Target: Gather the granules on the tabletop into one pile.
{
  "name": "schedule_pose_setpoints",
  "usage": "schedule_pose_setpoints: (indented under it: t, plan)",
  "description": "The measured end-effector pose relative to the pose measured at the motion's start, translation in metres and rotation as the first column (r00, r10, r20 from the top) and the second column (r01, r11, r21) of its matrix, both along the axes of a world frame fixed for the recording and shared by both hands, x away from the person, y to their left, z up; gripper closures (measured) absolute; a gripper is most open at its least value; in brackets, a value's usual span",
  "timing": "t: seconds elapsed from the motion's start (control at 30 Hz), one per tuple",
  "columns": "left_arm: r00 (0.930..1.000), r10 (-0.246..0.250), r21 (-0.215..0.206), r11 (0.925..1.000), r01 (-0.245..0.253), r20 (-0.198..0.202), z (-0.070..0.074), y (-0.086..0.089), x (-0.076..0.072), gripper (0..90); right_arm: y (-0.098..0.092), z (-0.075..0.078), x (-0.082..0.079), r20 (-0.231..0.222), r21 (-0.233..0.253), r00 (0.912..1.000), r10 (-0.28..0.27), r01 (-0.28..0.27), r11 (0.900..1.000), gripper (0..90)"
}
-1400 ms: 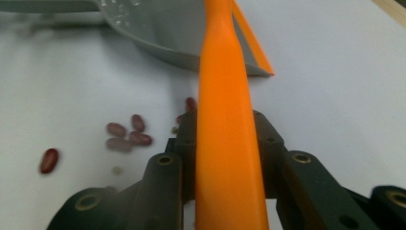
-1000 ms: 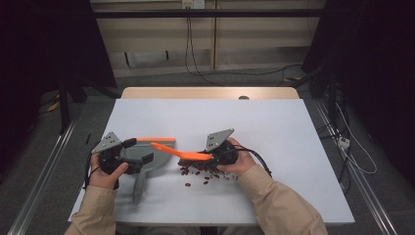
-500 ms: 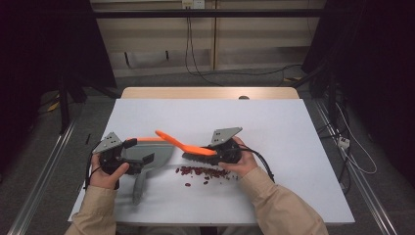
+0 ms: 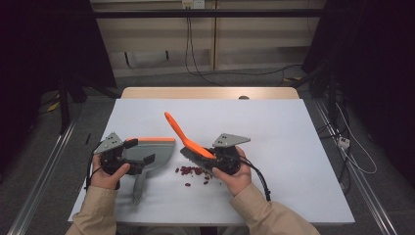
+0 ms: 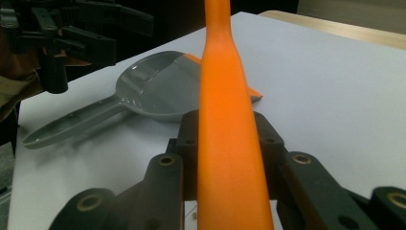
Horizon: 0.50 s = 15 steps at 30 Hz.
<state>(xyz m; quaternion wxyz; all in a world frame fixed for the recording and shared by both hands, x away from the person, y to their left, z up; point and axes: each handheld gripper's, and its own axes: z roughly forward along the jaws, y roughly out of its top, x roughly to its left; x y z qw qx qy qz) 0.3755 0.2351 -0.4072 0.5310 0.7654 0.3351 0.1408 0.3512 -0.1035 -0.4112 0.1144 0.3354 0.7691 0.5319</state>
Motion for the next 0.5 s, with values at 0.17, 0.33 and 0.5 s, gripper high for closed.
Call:
schedule_pose_setpoints:
  t: [0.17,0.33,0.5]
  plan:
    - [0.9999,0.014,0.006,0.9999,-0.014,0.006,0.000,0.002,0.000,5.2,0.012,-0.008,-0.012,-0.038,0.035,0.9990,-0.022,0.024,0.999,71.0]
    - [0.9998,0.015,0.001,0.9999,-0.015,0.014,0.002,0.003,-0.002,5.3,0.029,-0.015,-0.017,-0.071,0.035,0.9975,0.003,0.000,0.999,71.0]
    - [0.9997,0.020,-0.002,0.9998,-0.020,0.013,0.001,0.004,-0.001,5.3,0.044,-0.020,-0.021,-0.100,0.043,0.9939,0.048,-0.043,0.998,71.0]
